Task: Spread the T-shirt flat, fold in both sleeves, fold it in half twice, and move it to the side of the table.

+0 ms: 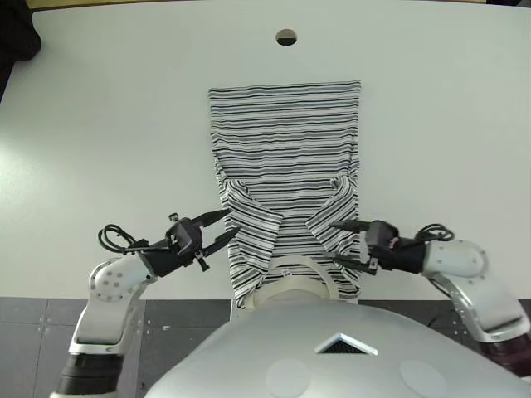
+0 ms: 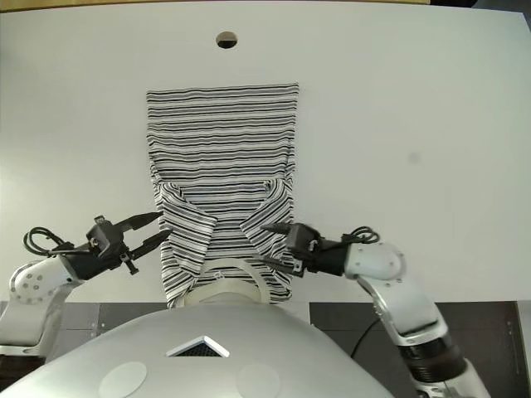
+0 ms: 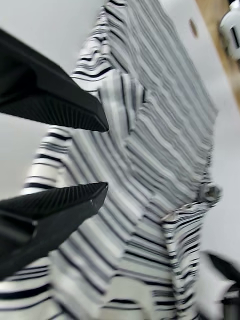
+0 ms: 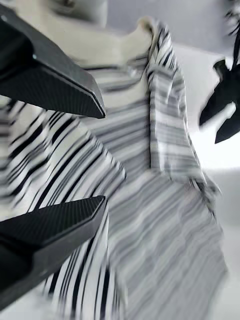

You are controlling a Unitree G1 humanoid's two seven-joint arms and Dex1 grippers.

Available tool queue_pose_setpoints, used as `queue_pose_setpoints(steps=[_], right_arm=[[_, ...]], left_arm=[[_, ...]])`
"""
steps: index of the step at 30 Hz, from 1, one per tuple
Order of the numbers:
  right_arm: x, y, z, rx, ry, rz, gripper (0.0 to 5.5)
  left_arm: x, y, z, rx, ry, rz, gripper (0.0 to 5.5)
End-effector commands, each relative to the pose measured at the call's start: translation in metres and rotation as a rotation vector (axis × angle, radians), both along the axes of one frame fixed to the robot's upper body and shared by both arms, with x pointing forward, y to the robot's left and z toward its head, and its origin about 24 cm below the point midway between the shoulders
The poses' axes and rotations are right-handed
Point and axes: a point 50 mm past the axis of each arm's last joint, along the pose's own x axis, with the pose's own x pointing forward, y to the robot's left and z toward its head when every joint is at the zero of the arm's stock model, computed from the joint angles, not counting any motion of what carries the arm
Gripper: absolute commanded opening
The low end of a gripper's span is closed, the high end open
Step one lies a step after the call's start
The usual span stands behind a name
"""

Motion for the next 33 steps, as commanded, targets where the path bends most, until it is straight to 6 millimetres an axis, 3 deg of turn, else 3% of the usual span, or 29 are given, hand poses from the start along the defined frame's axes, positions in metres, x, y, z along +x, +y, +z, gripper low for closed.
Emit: queue_pose_setpoints(steps=[1, 5, 10, 15, 24, 33], right_arm=[[0.003, -0.034, 0.023, -0.154, -0.149, 0.035, 2.85], [0.008, -0.058, 0.023, -0.436, -0.282, 0.120, 2.85], [-0.007, -0.059, -0.018, -0.664, -0.286, 0.284, 2.85], [-0.022, -0.039, -0.037, -0.603, -0.294, 0.345, 2.85], [-0.037, -0.018, -0.031, -0.471, -0.294, 0.370, 2.85], [-0.048, -0.013, -0.026, -0.427, -0.243, 0.436, 2.85]], left_arm=[[-0.010, 0.020, 0.000, 0.146, 0.048, -0.062, 2.66], [-0.015, 0.033, 0.007, 0.259, 0.034, -0.118, 2.71], [-0.016, 0.032, 0.011, 0.300, 0.011, -0.176, 2.71], [-0.022, 0.015, 0.005, 0.264, 0.007, -0.233, 2.71], [-0.023, -0.003, -0.001, 0.202, -0.013, -0.268, 2.71], [-0.022, -0.008, -0.002, 0.157, -0.008, -0.272, 2.71]])
